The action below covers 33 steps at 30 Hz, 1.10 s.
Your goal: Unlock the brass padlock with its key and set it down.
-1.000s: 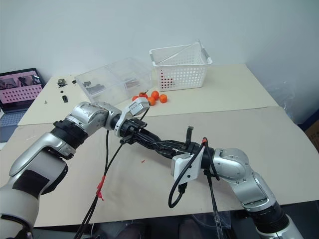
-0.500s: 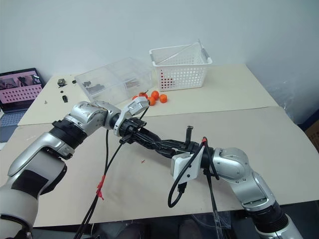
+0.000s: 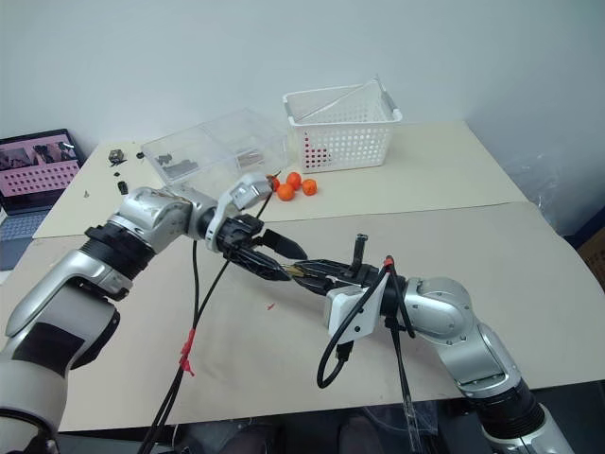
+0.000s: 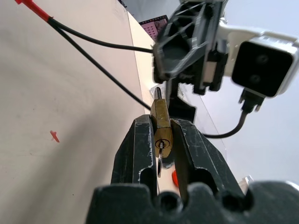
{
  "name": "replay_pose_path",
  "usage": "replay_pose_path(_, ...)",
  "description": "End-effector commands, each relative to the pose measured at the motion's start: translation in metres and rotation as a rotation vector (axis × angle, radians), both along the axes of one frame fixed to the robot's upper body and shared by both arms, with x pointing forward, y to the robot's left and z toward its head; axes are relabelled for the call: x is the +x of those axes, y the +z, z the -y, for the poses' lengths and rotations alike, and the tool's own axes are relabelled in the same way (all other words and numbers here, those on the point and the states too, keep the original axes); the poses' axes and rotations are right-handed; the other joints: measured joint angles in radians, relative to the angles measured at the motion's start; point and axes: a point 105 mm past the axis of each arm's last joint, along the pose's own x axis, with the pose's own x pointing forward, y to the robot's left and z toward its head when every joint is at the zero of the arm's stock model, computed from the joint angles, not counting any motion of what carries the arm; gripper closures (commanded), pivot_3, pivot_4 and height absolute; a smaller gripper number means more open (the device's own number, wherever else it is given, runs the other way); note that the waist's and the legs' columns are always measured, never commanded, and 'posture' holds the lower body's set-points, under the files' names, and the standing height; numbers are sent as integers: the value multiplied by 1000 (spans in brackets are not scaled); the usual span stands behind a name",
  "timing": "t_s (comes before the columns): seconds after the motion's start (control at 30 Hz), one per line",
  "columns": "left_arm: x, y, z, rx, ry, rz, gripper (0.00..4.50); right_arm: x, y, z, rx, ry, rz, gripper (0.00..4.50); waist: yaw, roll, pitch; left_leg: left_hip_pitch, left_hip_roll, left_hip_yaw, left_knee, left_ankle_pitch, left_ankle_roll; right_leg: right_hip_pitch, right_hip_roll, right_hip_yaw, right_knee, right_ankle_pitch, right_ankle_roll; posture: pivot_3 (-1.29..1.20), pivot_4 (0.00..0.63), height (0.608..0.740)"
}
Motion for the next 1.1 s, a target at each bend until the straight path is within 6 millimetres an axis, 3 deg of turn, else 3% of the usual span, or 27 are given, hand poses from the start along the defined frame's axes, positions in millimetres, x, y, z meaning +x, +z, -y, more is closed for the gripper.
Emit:
replay_pose_path(0.03,20,41,-16,-92,118,120,69,0,13,2,32,1,51,4345,-1,0,0,0,0,0,0,0,0,0,0,0,0,0,0,0,150,740)
replay_pose_path(0.2,32,39,-25,-104,219,157,69,0,14,1,41,4,50,4345,-2,1,0,1,0,0,0,0,0,0,0,0,-1,0,0,0,150,740)
replay_pose_path(0.23,30,36,-25,-103,216,152,583,-1,14,1,42,6,49,4345,-2,1,-1,0,1,0,0,0,0,0,1,0,-1,0,0,0,150,740)
replay_pose_path(0.43,12,18,-20,-104,166,103,2643,2,17,2,44,7,53,4345,-1,1,-1,0,2,0,0,0,0,0,1,0,0,0,0,0,150,740)
replay_pose_path(0.47,10,16,-17,-111,162,87,3197,2,17,1,45,8,53,4345,0,1,-1,0,2,0,0,0,0,0,1,0,0,0,0,0,150,740)
replay_pose_path(0.6,4,10,-10,-120,150,65,4467,1,17,1,47,11,53,4345,1,1,-1,0,4,0,0,0,0,0,3,0,1,0,0,0,150,740)
replay_pose_path(1.1,-11,-7,-12,-70,87,19,4467,0,16,4,41,-2,54,4345,-1,1,-1,1,10,2,0,-2,2,0,8,1,1,1,-1,0,150,740)
